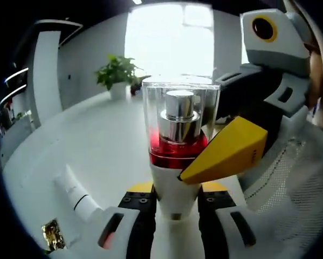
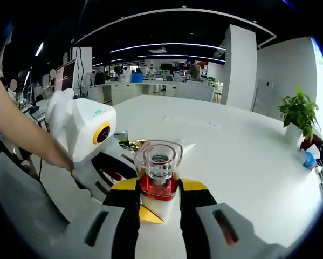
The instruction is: Arrange the skincare products in the storage area until every visible bottle or jar stands upright without overlapping.
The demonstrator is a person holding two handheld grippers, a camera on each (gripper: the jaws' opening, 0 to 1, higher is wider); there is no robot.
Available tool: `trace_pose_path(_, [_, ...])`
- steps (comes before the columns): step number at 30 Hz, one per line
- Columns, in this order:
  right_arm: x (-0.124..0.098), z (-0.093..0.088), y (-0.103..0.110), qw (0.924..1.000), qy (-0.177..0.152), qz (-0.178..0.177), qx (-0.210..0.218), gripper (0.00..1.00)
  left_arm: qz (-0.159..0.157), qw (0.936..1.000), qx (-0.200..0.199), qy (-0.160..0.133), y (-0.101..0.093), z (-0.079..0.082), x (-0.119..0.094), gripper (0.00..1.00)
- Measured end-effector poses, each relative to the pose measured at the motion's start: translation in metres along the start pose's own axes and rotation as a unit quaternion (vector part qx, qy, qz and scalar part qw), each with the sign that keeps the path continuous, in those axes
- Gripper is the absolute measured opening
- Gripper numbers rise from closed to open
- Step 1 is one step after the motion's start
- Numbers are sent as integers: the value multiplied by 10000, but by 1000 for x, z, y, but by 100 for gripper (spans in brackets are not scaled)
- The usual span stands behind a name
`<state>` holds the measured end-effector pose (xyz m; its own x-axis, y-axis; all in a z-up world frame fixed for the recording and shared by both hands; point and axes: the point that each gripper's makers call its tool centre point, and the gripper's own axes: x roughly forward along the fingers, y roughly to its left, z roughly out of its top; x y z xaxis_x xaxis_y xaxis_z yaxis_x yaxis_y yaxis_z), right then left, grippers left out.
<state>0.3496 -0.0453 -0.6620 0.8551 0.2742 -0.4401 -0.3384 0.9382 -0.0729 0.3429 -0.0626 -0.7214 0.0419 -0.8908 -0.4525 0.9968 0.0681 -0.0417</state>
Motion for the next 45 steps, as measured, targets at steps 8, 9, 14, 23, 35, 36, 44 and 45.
trace_pose_path(8, [19,8,-11,9999,-110,-41,12,27,40,9999,-138,-32,24,4,4,27])
trace_pose_path(9, [22,9,-13,9999,-133,-50,18,27,30,9999,-132,-25,28,5,5,27])
trace_pose_path(14, [34,15,-22,9998,-193,-56,-15,27,12,9999,-134,94,44,6,10,27])
trace_pose_path(23, [52,22,-40,9995,-272,-165,46,26,43,9998,-141,142,68,10,19,27])
trace_pose_path(35, [69,30,-54,9989,-348,-319,76,26,6,9996,-148,222,90,12,28,27])
trace_pose_path(36, [70,30,-55,9988,-342,-341,78,26,3,9996,-148,227,91,12,28,27])
trace_pose_path(44, [77,21,-59,9987,-166,-440,170,26,-118,9993,-94,338,96,11,33,27])
trace_pose_path(45, [77,20,-59,9987,-161,-446,190,26,-130,9993,-92,349,96,10,33,27])
